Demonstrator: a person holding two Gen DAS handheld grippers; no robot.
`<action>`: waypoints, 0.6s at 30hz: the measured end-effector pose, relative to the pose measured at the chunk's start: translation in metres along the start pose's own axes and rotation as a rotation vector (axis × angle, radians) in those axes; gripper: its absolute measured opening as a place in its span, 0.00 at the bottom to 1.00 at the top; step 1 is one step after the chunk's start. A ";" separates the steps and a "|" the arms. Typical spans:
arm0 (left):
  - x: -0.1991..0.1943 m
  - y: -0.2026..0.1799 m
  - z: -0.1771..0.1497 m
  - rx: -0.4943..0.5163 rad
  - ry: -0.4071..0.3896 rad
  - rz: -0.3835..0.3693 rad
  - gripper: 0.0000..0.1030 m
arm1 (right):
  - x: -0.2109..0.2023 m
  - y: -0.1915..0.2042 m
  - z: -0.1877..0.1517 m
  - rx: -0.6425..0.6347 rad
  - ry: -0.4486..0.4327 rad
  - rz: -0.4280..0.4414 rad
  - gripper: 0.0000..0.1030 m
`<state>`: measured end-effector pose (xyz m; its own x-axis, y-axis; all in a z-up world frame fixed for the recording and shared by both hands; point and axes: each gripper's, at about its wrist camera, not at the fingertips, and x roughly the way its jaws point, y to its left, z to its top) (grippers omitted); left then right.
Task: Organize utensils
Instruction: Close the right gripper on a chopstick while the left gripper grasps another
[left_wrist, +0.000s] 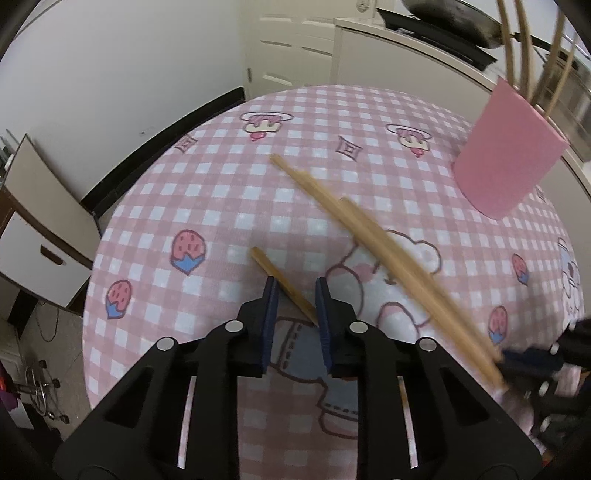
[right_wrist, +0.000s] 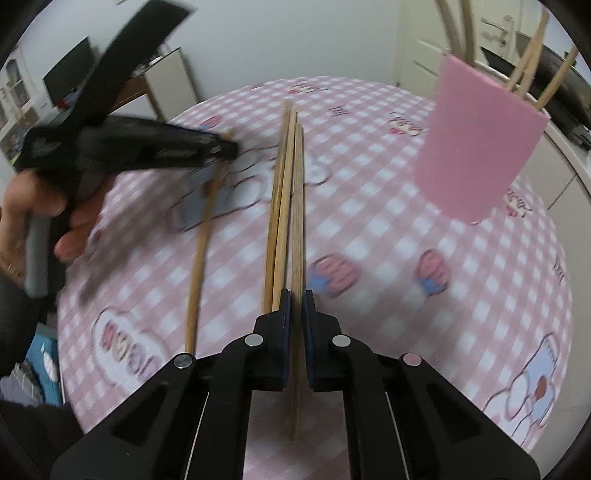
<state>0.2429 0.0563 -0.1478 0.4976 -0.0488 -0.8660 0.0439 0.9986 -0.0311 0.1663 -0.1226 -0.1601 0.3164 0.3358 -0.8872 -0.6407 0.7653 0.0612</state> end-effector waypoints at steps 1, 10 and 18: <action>0.000 -0.002 0.000 0.007 0.005 -0.007 0.19 | -0.001 0.004 -0.001 -0.008 0.002 0.006 0.05; -0.003 0.011 -0.003 -0.002 0.036 -0.064 0.17 | 0.003 0.014 0.003 -0.011 0.002 -0.007 0.06; -0.001 0.008 0.003 0.004 0.063 -0.044 0.18 | 0.030 0.006 0.050 -0.011 -0.001 -0.019 0.12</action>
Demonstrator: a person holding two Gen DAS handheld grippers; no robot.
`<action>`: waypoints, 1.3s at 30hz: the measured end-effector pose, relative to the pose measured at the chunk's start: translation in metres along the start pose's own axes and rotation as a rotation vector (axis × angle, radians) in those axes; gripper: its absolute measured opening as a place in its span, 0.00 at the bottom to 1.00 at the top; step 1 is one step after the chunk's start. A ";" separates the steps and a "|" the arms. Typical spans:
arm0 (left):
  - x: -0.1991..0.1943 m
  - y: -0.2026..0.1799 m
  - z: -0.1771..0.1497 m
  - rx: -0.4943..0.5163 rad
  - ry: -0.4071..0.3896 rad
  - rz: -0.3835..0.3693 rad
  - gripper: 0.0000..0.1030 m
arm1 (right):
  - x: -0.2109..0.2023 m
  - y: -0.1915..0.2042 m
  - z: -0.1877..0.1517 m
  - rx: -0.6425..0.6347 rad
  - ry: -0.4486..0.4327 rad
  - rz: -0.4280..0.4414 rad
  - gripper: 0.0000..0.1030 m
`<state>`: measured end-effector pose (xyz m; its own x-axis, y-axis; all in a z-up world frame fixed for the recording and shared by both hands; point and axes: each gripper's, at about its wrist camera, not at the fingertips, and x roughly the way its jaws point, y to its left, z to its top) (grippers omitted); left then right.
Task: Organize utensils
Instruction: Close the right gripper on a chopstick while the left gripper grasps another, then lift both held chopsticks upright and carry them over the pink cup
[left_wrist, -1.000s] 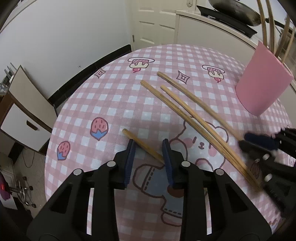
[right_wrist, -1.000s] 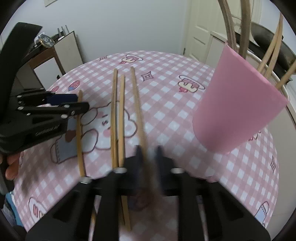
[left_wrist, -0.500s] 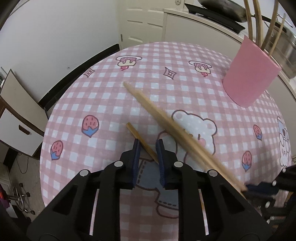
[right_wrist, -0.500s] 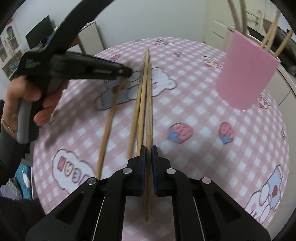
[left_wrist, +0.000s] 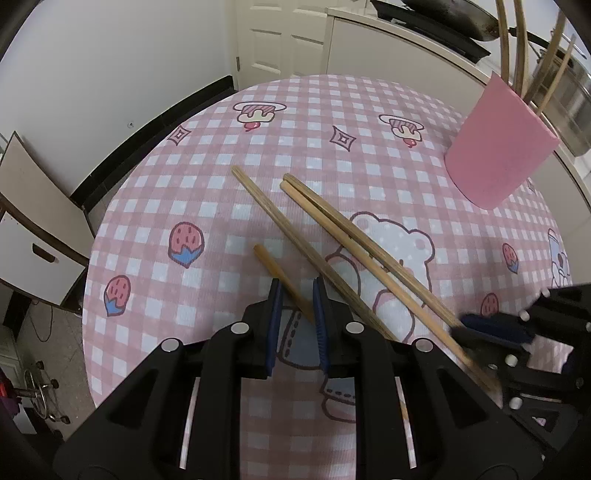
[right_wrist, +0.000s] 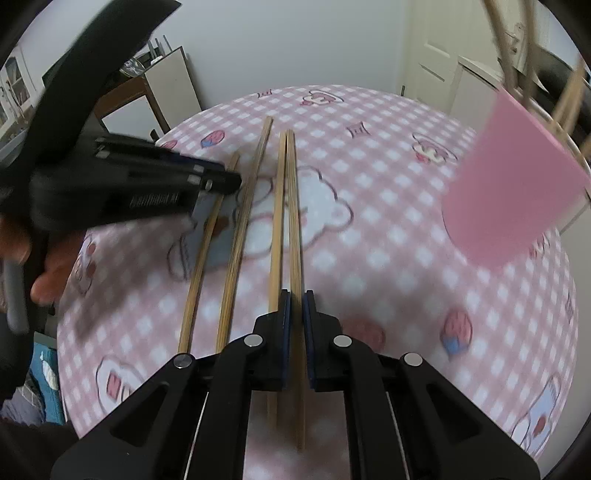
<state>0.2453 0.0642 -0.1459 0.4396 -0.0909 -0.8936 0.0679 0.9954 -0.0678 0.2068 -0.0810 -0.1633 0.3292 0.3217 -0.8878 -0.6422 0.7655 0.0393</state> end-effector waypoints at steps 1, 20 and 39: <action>0.000 0.002 0.001 -0.009 0.003 -0.006 0.18 | 0.003 0.000 0.006 -0.004 0.001 -0.003 0.15; 0.012 0.030 0.017 -0.109 -0.005 0.027 0.45 | 0.047 -0.006 0.083 -0.020 0.019 -0.065 0.22; 0.011 0.031 0.020 -0.168 0.027 -0.012 0.15 | 0.048 -0.009 0.087 0.042 -0.012 -0.054 0.05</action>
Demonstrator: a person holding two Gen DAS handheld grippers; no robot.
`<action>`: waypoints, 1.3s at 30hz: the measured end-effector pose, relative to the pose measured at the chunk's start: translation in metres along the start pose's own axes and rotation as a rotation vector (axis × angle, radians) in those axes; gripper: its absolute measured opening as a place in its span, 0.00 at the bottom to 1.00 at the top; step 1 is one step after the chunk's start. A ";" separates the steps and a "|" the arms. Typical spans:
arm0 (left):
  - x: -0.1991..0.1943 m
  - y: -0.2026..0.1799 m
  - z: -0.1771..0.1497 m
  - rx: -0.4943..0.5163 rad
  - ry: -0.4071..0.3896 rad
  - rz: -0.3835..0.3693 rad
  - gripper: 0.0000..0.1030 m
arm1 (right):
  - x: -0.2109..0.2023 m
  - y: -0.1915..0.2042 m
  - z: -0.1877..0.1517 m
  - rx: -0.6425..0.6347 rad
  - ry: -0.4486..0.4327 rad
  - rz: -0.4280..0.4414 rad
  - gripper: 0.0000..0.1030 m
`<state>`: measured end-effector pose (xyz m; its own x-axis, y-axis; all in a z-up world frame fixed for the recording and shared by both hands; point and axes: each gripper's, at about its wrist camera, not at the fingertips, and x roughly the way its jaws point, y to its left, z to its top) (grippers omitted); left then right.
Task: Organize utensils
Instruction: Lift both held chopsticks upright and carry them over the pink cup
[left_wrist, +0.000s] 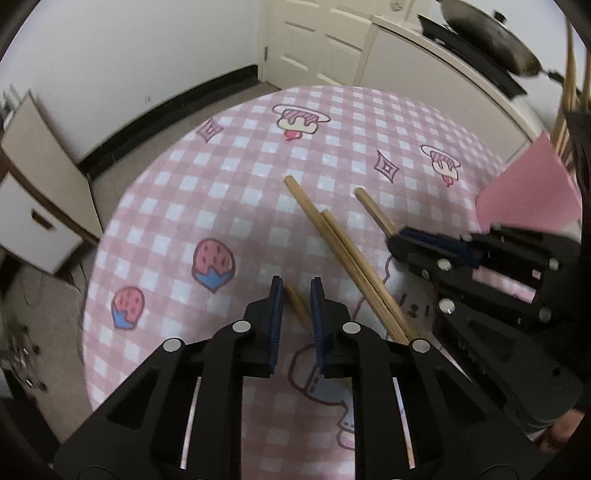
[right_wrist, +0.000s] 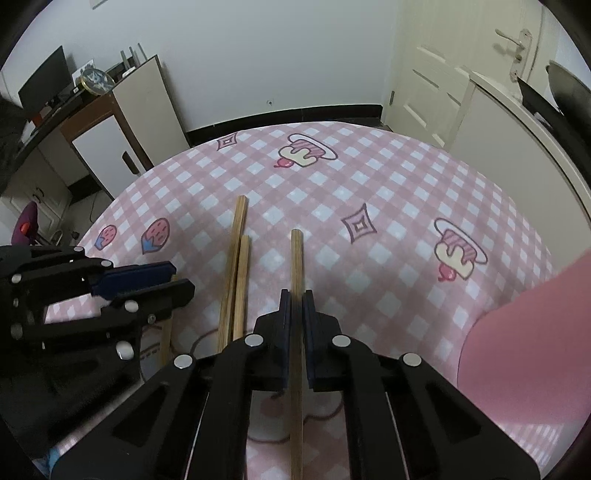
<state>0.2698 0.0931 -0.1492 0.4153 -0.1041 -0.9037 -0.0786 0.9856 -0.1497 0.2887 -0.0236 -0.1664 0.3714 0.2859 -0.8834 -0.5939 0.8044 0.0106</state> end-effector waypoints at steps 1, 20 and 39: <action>-0.001 0.000 -0.002 -0.005 0.008 -0.001 0.15 | -0.002 0.000 -0.003 0.000 -0.005 -0.003 0.05; -0.072 -0.044 -0.026 0.077 -0.293 -0.141 0.06 | -0.091 -0.007 -0.052 0.103 -0.287 -0.003 0.05; -0.209 -0.109 -0.049 0.190 -0.720 -0.380 0.06 | -0.238 -0.016 -0.076 0.138 -0.774 -0.127 0.05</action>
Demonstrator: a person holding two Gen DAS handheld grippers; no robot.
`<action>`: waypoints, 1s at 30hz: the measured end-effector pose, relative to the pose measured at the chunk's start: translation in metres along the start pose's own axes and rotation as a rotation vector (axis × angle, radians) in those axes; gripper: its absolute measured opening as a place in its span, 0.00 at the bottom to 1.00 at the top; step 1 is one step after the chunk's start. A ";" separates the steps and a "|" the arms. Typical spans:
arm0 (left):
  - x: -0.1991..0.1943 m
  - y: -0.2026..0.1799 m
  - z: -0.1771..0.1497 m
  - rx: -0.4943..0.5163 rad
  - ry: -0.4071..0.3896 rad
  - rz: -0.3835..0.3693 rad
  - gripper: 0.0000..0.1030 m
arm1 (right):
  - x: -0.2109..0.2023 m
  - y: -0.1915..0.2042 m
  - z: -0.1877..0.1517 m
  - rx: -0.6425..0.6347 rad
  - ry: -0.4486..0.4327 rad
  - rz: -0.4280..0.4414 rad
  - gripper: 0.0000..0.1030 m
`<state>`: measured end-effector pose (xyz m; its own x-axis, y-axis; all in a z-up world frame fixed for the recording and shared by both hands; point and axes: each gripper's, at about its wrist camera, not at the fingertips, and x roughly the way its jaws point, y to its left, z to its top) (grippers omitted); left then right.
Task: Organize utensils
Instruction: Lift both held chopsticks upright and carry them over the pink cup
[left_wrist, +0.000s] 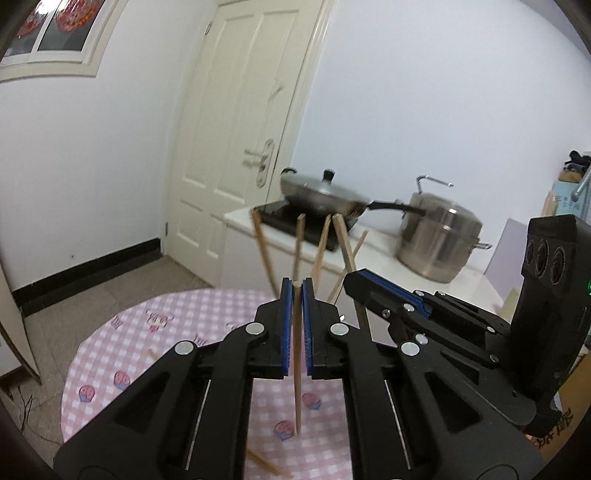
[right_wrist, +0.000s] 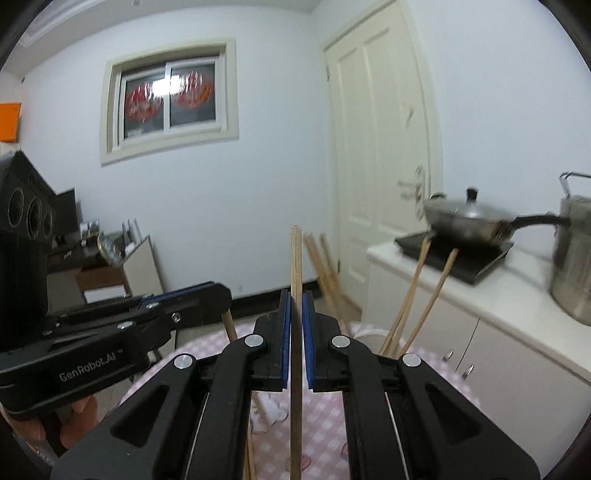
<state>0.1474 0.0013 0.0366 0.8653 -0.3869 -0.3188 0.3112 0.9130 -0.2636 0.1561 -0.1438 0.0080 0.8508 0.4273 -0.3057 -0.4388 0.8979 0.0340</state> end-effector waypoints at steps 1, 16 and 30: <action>-0.002 -0.003 0.003 0.003 -0.013 -0.006 0.06 | -0.003 -0.003 0.002 0.001 -0.022 -0.008 0.05; -0.008 -0.044 0.063 0.037 -0.205 -0.047 0.06 | -0.017 -0.030 0.021 -0.024 -0.382 -0.086 0.05; 0.045 -0.042 0.072 0.079 -0.196 0.009 0.06 | 0.025 -0.075 0.025 0.054 -0.437 -0.104 0.05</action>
<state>0.2015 -0.0454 0.0991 0.9255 -0.3538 -0.1355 0.3269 0.9265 -0.1865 0.2178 -0.1980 0.0214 0.9367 0.3287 0.1204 -0.3390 0.9376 0.0776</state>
